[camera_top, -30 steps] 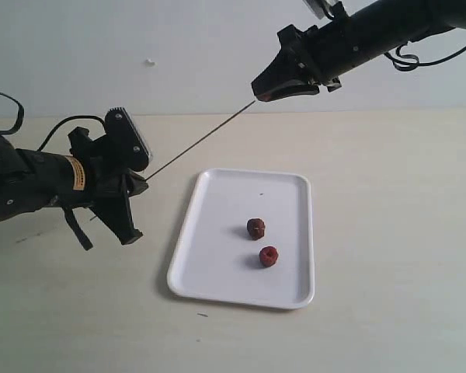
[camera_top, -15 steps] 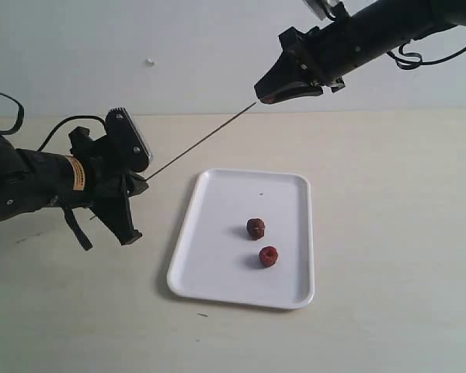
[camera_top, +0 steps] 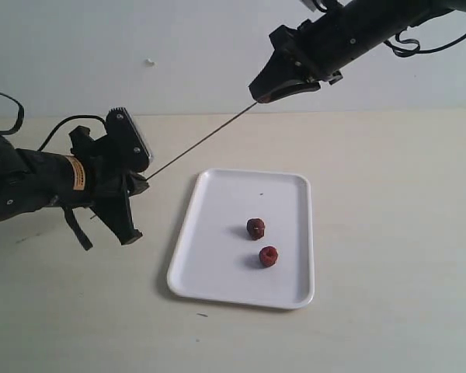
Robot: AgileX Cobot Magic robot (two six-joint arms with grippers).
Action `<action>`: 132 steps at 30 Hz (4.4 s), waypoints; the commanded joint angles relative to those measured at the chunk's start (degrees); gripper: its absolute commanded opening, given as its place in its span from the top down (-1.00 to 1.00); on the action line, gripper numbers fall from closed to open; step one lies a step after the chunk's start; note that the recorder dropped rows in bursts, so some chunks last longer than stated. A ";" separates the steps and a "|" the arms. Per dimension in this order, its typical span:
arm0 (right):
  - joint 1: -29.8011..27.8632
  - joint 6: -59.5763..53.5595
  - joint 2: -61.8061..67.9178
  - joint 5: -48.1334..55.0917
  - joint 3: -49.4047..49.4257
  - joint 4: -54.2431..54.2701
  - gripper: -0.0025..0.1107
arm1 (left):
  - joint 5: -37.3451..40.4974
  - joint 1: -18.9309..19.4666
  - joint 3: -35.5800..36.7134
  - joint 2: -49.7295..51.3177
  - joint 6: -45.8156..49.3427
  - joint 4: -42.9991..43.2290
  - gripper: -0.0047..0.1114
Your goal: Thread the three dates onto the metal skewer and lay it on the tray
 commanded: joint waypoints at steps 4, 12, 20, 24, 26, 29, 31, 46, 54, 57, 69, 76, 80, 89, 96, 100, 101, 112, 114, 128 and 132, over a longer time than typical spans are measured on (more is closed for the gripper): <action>-0.14 0.11 -0.51 0.08 -0.43 -0.56 0.48 | -0.40 -0.15 0.34 -0.58 -0.02 -0.26 0.92; -0.14 -0.12 -0.51 0.08 -0.43 -0.67 0.48 | -0.91 -0.51 0.34 -0.58 -0.02 -0.26 0.92; -0.14 -0.46 -0.41 0.08 -0.43 -1.08 0.48 | -1.87 -0.51 0.34 -0.58 0.26 -0.26 0.92; -0.14 -0.46 -0.41 0.08 -0.43 -1.08 0.48 | -3.96 -0.51 0.34 -0.58 0.42 0.06 0.92; -0.14 -0.34 -0.41 0.08 -0.43 -1.07 0.48 | -4.37 -0.51 0.34 -0.58 0.70 0.35 0.92; -0.14 -0.35 -0.41 0.08 -0.43 -0.96 0.48 | -4.43 -0.51 0.34 -0.58 0.93 1.81 0.92; -0.14 -0.49 -0.41 0.08 -0.43 -0.96 0.48 | -4.56 -0.51 0.34 -0.58 0.93 1.82 0.92; -2.44 -1.15 -0.41 0.08 -0.43 -0.62 0.48 | -5.23 -0.41 0.34 -0.58 0.93 1.43 0.92; -2.44 -2.03 -0.41 0.08 -0.43 3.84 0.48 | -5.08 -0.41 0.34 -0.58 1.68 1.43 0.92; -2.44 -1.91 -0.52 0.08 -0.43 3.84 0.48 | -4.81 0.20 0.34 -0.58 2.88 1.43 0.92; -1.80 -1.25 -1.82 0.08 -0.43 3.24 0.48 | -8.37 3.55 0.34 -0.15 3.86 0.81 0.92; -1.25 0.74 -3.66 0.08 -0.43 2.78 0.48 | -10.75 3.61 0.34 1.40 7.75 -3.77 0.92; -0.80 1.14 -4.58 0.08 -0.43 1.52 0.48 | -11.74 3.61 0.34 1.40 10.64 -6.85 0.92; -0.48 2.04 -4.84 0.08 -0.43 0.89 0.48 | -14.18 3.49 0.34 1.40 10.68 -6.85 0.92; 0.16 2.04 -4.58 0.08 -0.43 1.02 0.48 | -14.69 3.49 0.34 1.40 10.68 -6.85 0.92; 0.26 2.04 -4.47 0.08 -0.43 1.14 0.48 | -14.70 2.32 0.34 1.40 10.68 -6.27 0.92; 0.26 2.04 -4.47 0.08 -0.43 1.14 0.48 | -14.70 2.13 0.34 1.40 10.81 -6.27 0.92; 0.26 2.04 -4.47 0.08 -0.43 1.14 0.48 | -16.17 1.51 0.34 1.40 11.20 -6.28 0.92; 0.26 2.04 -4.47 0.08 -0.43 1.14 0.48 | -16.63 1.51 0.34 1.40 11.20 -5.89 0.92; 1.23 1.54 -4.47 0.08 -0.43 1.35 0.48 | -19.61 -0.05 0.34 1.40 13.07 -5.26 0.92; 2.13 1.18 -4.47 0.08 -0.43 1.49 0.48 | -20.61 -0.05 0.34 1.40 12.86 -5.26 0.92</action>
